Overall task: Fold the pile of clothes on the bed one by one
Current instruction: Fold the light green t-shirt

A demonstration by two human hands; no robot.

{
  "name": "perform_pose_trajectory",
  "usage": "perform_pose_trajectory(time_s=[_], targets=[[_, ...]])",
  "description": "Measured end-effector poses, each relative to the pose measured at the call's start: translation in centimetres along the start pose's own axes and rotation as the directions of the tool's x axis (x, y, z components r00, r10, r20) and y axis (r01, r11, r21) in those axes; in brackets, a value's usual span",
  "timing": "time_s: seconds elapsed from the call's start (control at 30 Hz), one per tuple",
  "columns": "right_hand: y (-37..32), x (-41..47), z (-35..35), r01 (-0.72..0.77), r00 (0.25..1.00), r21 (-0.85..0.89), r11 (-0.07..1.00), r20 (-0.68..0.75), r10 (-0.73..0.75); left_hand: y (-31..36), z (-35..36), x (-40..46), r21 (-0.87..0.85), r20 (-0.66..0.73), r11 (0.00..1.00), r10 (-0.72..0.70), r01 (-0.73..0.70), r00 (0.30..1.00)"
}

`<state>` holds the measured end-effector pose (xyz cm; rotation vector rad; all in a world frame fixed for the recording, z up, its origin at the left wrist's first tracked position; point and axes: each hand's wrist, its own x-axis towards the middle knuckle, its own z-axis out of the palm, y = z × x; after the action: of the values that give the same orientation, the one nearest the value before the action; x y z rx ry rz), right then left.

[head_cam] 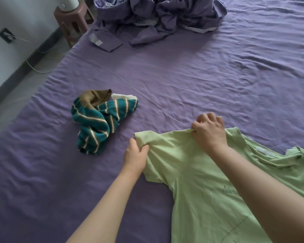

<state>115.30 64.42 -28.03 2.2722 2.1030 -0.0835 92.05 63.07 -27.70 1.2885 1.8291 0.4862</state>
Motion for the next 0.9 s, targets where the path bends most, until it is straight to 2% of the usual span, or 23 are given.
perform_pose_trajectory(time_s=[0.07,0.13,0.2,0.27,0.33,0.4,0.47,0.5,0.57,0.6,0.63,0.67,0.73,0.8,0.9], targets=[[-0.1,0.1,-0.1,0.016,1.000,0.017,1.000,0.011,-0.016,-0.2,0.0,-1.0,0.105,-0.002,0.984,0.144,-0.143,0.990],[-0.7,0.5,-0.5,-0.145,0.988,0.249,0.958,0.095,0.125,-0.7,-0.1,-1.3,0.184,-0.009,0.962,0.207,-0.202,0.978],[-1.1,0.8,-0.4,-0.248,0.969,0.451,0.857,0.119,0.217,-1.2,-0.9,-0.5,0.258,-0.054,0.950,0.198,-0.178,0.979],[-1.7,0.6,-0.3,-0.194,0.980,0.515,0.835,0.067,0.186,-1.7,-1.9,1.0,0.376,-0.120,0.917,0.189,-0.131,0.975],[-2.4,-0.2,0.1,-0.118,0.993,0.531,0.839,0.084,0.086,-1.9,-2.6,1.9,0.541,-0.132,0.836,0.195,-0.094,0.972],[-2.9,-1.6,0.7,-0.064,0.993,0.467,0.882,0.117,0.011,-1.9,-2.8,1.9,0.612,-0.102,0.786,0.192,-0.091,0.976],[-3.1,-3.5,1.6,-0.023,0.995,0.319,0.948,0.097,-0.009,-2.1,-2.4,1.1,0.630,-0.093,0.770,0.200,-0.098,0.975],[-3.2,-4.5,2.1,-0.014,0.996,0.270,0.963,0.090,-0.011,-2.1,-2.0,0.5,0.674,-0.088,0.726,0.261,-0.135,0.961],[-3.3,-6.2,3.0,-0.025,0.991,0.228,0.973,0.132,-0.006,-1.9,-0.7,-0.9,0.746,-0.008,0.593,0.464,-0.304,0.886],[-3.2,-6.8,3.5,-0.037,0.986,0.215,0.976,0.168,0.000,-1.6,0.2,-1.5,0.756,0.078,0.511,0.549,-0.409,0.832],[-3.0,-7.4,4.0,-0.046,0.980,0.196,0.979,0.198,0.006,-1.4,1.3,-2.0,0.747,0.204,0.432,0.574,-0.506,0.793],[-2.6,-7.9,4.4,-0.048,0.976,0.175,0.983,0.218,0.009,-1.3,2.6,-2.4,0.707,0.334,0.391,0.549,-0.589,0.766],[-1.0,-8.9,5.0,-0.052,0.973,0.132,0.990,0.231,0.020,-1.3,5.1,-3.1,0.637,0.525,0.381,0.422,-0.670,0.739],[1.6,-10.3,5.3,-0.063,0.973,0.086,0.994,0.226,0.042,-1.4,7.3,-3.6,0.634,0.590,0.327,0.382,-0.701,0.712],[5.9,-12.6,5.6,-0.102,0.965,-0.005,0.995,0.244,0.100,-1.6,9.0,-3.9,0.671,0.590,0.316,0.322,-0.671,0.741]])
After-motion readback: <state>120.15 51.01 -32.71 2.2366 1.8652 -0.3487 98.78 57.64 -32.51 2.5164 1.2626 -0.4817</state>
